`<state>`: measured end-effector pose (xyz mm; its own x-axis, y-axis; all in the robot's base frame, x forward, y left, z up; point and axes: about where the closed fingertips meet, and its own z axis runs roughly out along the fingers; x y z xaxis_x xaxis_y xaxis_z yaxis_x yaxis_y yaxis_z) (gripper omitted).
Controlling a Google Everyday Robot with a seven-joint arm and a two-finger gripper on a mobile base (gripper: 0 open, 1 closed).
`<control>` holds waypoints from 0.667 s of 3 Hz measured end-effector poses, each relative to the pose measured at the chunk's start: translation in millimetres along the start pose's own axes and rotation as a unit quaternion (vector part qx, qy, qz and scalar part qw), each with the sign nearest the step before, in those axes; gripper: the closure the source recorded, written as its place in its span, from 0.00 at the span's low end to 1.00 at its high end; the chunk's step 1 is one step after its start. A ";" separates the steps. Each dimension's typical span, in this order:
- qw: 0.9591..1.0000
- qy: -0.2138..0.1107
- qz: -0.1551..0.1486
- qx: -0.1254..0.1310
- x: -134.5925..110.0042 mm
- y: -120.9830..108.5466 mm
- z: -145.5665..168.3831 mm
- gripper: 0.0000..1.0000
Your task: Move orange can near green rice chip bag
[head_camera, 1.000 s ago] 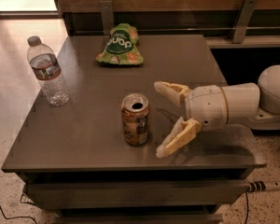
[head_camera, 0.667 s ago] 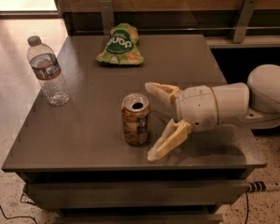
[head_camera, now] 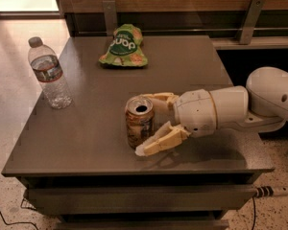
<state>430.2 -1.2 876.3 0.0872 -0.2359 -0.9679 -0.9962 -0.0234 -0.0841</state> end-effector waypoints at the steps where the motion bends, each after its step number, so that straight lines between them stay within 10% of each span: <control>1: 1.000 0.000 -0.001 -0.002 -1.2 0.7 1.7 0.47; 2: 1.000 0.001 -0.002 -0.003 -2.3 1.4 3.3 0.70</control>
Offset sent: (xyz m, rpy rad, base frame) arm -0.0009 0.0021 0.0007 -0.0009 -0.0014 0.0042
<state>428.5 2.5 877.6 0.0915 -0.2368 -0.9673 -0.9958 -0.0312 -0.0865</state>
